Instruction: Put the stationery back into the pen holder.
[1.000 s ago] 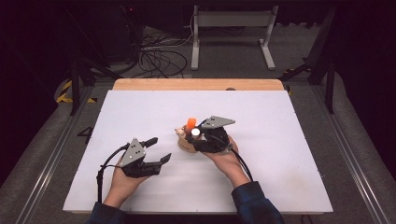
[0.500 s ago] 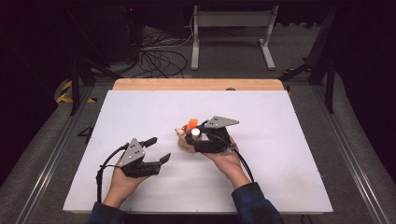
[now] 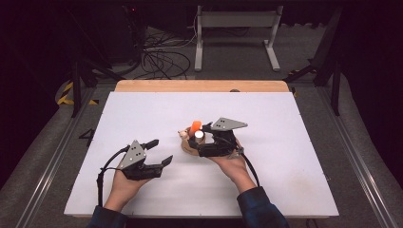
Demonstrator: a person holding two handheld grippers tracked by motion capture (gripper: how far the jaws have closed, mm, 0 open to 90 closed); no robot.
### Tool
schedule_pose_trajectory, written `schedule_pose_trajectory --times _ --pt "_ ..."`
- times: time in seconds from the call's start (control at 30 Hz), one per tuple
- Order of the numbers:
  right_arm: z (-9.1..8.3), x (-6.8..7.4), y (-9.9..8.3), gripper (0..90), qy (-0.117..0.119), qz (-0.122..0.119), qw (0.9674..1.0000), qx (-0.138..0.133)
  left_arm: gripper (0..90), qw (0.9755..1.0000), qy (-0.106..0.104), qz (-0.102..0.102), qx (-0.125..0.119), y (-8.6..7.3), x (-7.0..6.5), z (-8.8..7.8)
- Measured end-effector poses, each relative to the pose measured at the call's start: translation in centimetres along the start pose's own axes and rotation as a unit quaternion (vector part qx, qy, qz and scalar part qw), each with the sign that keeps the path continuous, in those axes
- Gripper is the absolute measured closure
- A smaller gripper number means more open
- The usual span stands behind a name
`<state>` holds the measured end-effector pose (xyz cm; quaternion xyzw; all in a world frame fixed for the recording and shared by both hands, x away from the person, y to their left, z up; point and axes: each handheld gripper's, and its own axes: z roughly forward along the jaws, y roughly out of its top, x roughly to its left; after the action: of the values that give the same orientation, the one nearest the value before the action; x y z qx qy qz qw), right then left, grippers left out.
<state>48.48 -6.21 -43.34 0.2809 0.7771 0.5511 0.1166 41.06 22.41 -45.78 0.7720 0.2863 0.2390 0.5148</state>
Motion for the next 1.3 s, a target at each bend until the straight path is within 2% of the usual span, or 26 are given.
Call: schedule_pose_trajectory --times 0.27,0.6,1.0,1.13,1.3 --pt "-0.6 0.3 0.3 14.0 0.001 -0.004 0.9998 -0.018 23.3 1.0000 0.000 -0.005 -0.001 0.0 0.1 -0.1" --pt "-1.8 0.6 0.7 8.5 -0.012 -0.012 0.9992 -0.036 20.2 0.9999 0.007 -0.008 -0.001 0.0 0.3 -0.2" --pt "-3.2 0.1 0.3 2.5 -0.029 -0.012 0.9981 -0.054 17.5 0.9998 0.006 -0.018 -0.007 -0.1 0.6 -0.5" --pt "-3.7 0.0 0.0 1.2 -0.042 -0.026 0.9971 -0.059 16.1 0.9999 0.008 -0.014 -0.003 -0.1 0.7 -0.5" --pt "-4.4 -0.3 -0.3 0.9 -0.048 -0.020 0.9965 -0.064 15.3 0.9998 0.008 -0.018 -0.007 -0.1 0.8 -0.7"
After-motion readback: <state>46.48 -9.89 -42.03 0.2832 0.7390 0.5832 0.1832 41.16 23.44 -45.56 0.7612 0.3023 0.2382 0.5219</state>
